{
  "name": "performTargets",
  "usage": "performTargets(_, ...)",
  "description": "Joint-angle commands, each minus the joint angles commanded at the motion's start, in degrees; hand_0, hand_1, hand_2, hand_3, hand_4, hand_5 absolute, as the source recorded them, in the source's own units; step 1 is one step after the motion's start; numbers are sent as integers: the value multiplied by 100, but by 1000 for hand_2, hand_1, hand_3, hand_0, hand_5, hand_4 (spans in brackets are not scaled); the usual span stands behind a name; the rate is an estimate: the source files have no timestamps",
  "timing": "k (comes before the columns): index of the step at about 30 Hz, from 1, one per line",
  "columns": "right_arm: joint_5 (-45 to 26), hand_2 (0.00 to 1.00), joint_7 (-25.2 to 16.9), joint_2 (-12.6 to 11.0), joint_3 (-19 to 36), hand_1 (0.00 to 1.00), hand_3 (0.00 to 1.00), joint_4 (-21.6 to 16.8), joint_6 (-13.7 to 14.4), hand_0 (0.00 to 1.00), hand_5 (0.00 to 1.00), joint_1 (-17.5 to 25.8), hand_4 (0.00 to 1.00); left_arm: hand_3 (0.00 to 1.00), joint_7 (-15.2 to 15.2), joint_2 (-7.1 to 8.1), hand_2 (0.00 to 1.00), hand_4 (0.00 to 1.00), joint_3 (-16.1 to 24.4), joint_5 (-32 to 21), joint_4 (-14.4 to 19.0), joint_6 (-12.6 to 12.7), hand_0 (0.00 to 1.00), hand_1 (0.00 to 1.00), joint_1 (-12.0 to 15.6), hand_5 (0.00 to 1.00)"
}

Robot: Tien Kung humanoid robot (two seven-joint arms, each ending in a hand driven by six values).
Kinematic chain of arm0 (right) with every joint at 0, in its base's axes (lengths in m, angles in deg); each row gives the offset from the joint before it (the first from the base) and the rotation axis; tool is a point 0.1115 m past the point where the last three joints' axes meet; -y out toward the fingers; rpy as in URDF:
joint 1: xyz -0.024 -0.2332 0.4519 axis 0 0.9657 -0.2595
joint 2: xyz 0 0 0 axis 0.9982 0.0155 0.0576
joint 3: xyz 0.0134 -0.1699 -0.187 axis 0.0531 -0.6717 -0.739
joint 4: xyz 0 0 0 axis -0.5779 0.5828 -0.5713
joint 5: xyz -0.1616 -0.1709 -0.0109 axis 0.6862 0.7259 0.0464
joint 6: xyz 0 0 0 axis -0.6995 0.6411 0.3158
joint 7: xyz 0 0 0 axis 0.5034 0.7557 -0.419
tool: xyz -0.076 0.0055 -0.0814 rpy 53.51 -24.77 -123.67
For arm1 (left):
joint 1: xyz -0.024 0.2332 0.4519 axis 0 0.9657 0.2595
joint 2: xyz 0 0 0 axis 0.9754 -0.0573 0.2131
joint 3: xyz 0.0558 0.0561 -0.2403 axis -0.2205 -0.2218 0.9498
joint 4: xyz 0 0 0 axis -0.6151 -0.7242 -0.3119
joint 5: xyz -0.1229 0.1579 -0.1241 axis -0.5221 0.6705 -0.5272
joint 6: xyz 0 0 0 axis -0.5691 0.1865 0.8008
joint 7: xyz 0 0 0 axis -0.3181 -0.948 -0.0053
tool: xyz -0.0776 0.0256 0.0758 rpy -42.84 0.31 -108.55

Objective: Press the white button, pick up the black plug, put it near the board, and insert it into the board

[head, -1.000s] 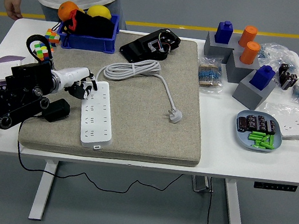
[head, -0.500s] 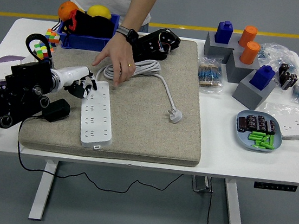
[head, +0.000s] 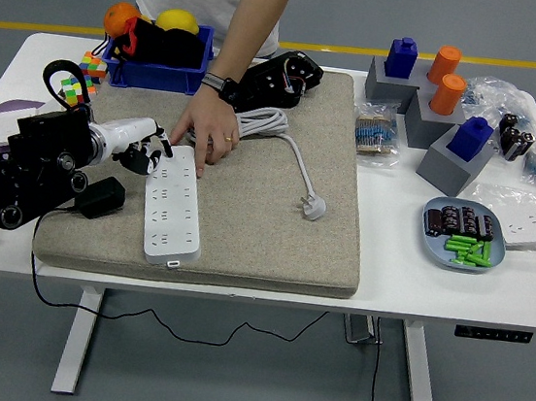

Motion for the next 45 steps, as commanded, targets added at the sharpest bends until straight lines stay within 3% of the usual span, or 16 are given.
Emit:
performTargets(7, 13, 748, 3, 11, 45, 763, 738, 6, 0, 825, 572, 3, 786, 659, -37, -33, 127, 237, -127, -53, 9, 5, 9, 28, 7, 2)
performTargets(13, 31, 748, 5, 21, 71, 764, 738, 10, -2, 824, 572, 20, 786, 660, -144, 51, 127, 239, 287, 219, 299, 82, 9, 27, 50, 2)
performTargets(19, 16, 748, -6, 43, 62, 764, 738, -2, 2, 824, 572, 29, 786, 661, -69, 205, 142, 262, 1001, 626, 899, 128, 13, 36, 252, 2)
performTargets(22, 21, 748, -9, 55, 59, 764, 738, -6, 0, 824, 572, 33, 786, 661, 89, 292, 142, 262, 1474, 783, 1341, 101, 13, 36, 497, 2)
performTargets(23, 22, 748, -9, 58, 62, 764, 738, -7, -1, 824, 572, 32, 786, 653, 137, 325, 158, 185, 1633, 827, 1494, 91, 57, 46, 596, 2)
performTargets(28, 31, 748, -12, 75, 84, 764, 738, -9, -4, 824, 572, 36, 786, 653, 268, 476, 158, 185, 2315, 1010, 2143, 27, 57, 46, 1144, 2)
performTargets(29, 33, 748, -11, 76, 88, 764, 738, -8, -6, 825, 571, 36, 786, 656, 270, 507, 275, 463, 2438, 1063, 2244, 13, 177, 165, 1274, 2)
performTargets(34, 40, 748, -12, 73, 98, 764, 738, -13, -8, 825, 571, 41, 786, 656, 201, 584, 275, 463, 3029, 1381, 2540, -15, 177, 165, 1929, 2)
performTargets(35, 42, 748, -10, 72, 96, 764, 738, -12, -11, 825, 572, 44, 786, 602, 150, 580, 524, 797, 3205, 1445, 2593, -3, 497, 645, 2096, 2)
performTargets(40, 29, 748, -13, 68, 71, 764, 738, -22, -11, 825, 572, 45, 786, 602, -13, 509, 524, 797, 3877, 1733, 2804, 33, 497, 645, 2627, 2)
performTargets(41, 28, 747, -14, 69, 67, 762, 738, -23, -10, 824, 572, 43, 786, 507, -24, 492, 669, 932, 3995, 1781, 2837, 30, 751, 813, 2706, 30)
performTargets(45, 6, 747, -15, 68, 14, 762, 738, -26, -16, 824, 572, 40, 786, 507, -92, 389, 669, 932, 4458, 1996, 2929, 6, 751, 813, 3047, 30)
